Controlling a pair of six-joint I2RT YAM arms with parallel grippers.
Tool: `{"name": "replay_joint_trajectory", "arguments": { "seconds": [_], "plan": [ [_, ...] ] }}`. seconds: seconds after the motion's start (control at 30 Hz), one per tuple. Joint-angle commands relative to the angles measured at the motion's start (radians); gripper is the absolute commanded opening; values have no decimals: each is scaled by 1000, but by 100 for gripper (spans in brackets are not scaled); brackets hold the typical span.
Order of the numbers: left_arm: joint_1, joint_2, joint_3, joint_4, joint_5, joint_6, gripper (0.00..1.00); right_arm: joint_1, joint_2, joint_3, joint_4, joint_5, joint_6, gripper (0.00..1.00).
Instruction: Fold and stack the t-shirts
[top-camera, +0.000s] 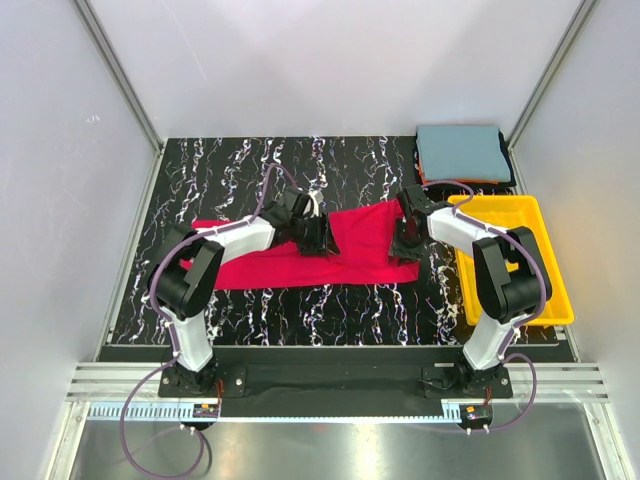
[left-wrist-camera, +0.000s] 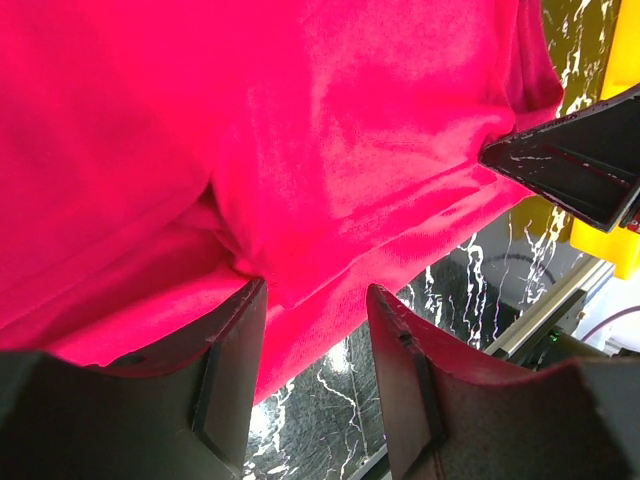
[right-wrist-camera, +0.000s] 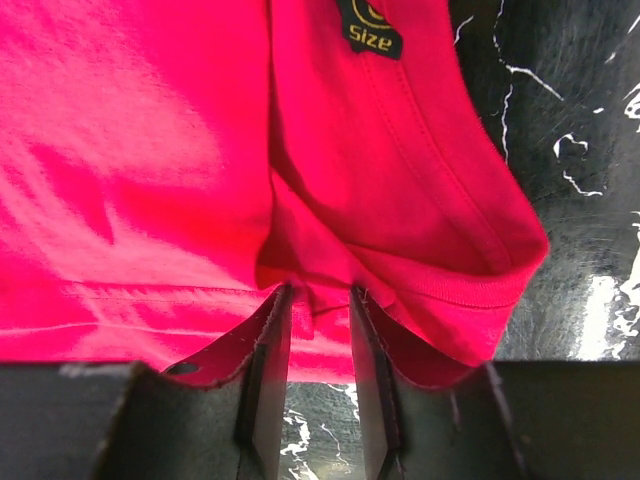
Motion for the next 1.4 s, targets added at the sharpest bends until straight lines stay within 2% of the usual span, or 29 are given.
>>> {"name": "replay_joint_trajectory", "arguments": {
  "seconds": [0.0, 0.53, 0.67, 0.7, 0.83, 0.93, 1.07, 1.1, 1.37],
  "plan": [
    [-11, -1, -7, 33, -32, -2, 50, -4, -41, -16, 33, -10, 14, 37],
    [-42, -3, -19, 3, -105, -5, 48, -4, -64, -50, 93, -46, 31, 30],
    [-42, 5, -8, 4, -102, -8, 34, -2, -70, -42, 93, -55, 37, 35],
    [-42, 5, -5, 3, -94, -8, 27, -4, -70, -40, 93, -58, 40, 35],
    [-42, 0, -5, 3, -92, -6, 13, -4, -70, -40, 92, -64, 51, 34],
    [-42, 0, -5, 3, -91, -6, 0, -4, -66, -40, 95, -69, 63, 27],
    [-40, 6, -7, 3, -80, -8, 0, -2, -59, -42, 101, -70, 67, 8],
    [-42, 7, -7, 3, -80, -6, 0, -4, -59, -42, 101, -70, 65, 0],
    [-42, -32, 15, -34, -121, -23, 0, -2, -136, -45, 69, -69, 131, 0]
  ]
}}
